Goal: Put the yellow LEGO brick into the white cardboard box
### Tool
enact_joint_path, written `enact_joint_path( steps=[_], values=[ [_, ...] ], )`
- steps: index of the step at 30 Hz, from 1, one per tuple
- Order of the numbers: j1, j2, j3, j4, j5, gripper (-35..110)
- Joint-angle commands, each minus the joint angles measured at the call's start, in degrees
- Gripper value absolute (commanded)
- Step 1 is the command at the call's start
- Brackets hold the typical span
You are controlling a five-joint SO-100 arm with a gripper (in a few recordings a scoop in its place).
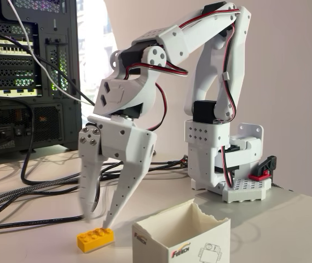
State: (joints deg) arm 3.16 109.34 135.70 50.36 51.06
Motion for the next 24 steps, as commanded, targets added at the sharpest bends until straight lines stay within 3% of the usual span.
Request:
enact_joint_path(
  steps=[1, 24],
  values=[
    [0.88, -0.53, -5.89, 1.14, 2.02, 25],
    [-1.32, -3.43, -7.12, 3.78, 23.91, 26]
  ],
)
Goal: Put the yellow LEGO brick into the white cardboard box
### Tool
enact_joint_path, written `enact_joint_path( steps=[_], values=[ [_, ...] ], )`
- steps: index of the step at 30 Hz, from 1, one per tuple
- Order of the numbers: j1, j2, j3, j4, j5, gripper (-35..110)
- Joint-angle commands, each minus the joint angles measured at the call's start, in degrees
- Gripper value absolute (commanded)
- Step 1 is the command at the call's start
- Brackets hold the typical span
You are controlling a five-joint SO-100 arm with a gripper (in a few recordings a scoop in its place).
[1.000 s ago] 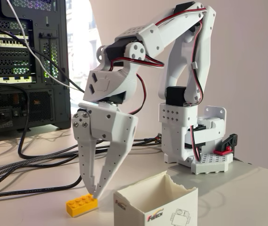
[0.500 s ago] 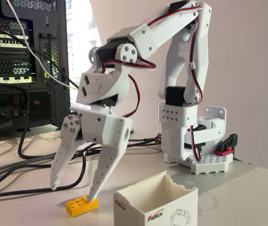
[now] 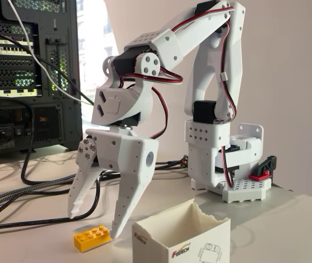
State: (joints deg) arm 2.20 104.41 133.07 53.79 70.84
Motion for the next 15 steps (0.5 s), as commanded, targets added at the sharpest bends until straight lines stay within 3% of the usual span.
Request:
enact_joint_path(
  steps=[1, 15],
  values=[
    [-0.62, 0.97, -4.83, 0.35, 5.19, 26],
    [-1.23, -6.86, -10.55, 0.35, 11.16, 17]
  ],
)
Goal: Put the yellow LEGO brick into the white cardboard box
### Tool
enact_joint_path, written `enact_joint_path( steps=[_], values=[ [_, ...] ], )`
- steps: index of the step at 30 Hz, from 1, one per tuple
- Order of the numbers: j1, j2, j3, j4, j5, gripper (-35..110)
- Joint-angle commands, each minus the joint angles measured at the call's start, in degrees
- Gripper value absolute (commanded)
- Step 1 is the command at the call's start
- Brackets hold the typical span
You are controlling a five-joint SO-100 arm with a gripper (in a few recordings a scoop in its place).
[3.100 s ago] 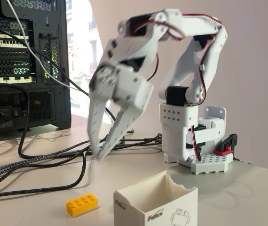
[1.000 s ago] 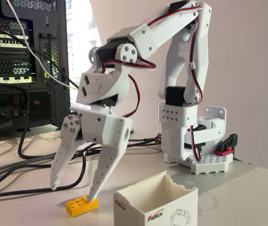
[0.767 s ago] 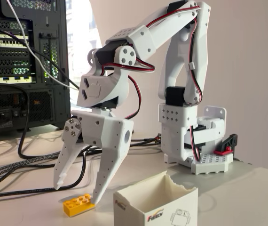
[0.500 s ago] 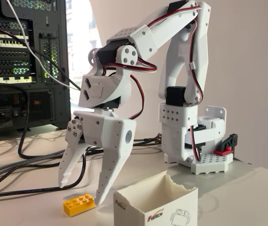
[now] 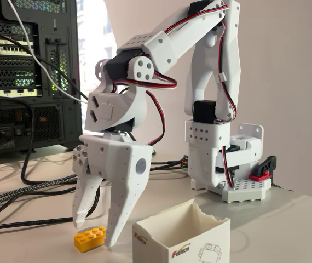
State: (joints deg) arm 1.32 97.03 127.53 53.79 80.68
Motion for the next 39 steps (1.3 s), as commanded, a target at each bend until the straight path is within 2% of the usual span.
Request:
enact_joint_path(
  steps=[1, 4, 7, 12, 21, 33, 39],
  values=[
    [-0.35, 0.26, -5.1, 0.35, 1.41, 16],
    [-0.53, -0.09, -5.45, 0.35, 1.76, 13],
    [-0.53, -0.18, -5.54, 0.35, 1.41, -1],
    [-0.18, -0.09, -5.8, 0.35, 0.26, -8],
    [0.35, 2.81, -5.71, 0.62, -4.48, -9],
    [0.79, 16.52, -11.34, 12.92, -16.88, -9],
    [-4.57, 22.85, -13.71, 16.0, -21.45, -9]
  ],
)
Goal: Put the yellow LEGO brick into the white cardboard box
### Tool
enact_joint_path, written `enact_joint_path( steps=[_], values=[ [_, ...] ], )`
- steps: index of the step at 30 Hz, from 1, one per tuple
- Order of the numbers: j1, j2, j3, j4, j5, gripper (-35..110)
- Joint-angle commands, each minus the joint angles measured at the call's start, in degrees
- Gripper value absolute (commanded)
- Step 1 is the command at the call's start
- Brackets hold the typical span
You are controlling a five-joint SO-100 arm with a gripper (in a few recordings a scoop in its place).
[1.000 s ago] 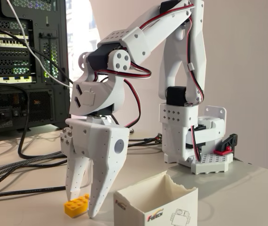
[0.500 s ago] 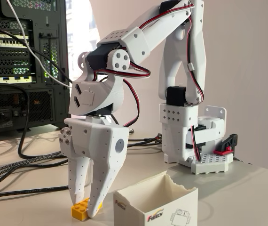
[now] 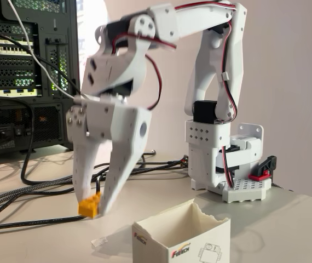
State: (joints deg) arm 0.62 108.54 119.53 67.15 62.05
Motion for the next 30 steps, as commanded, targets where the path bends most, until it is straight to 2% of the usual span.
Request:
enact_joint_path(
  steps=[1, 15, 30],
  values=[
    [-5.19, 11.95, -6.06, 2.72, -3.43, -9],
    [-23.38, 11.69, -6.5, 0.79, 0.18, -9],
    [-26.81, 12.48, -4.57, -1.41, 2.2, -9]
  ],
)
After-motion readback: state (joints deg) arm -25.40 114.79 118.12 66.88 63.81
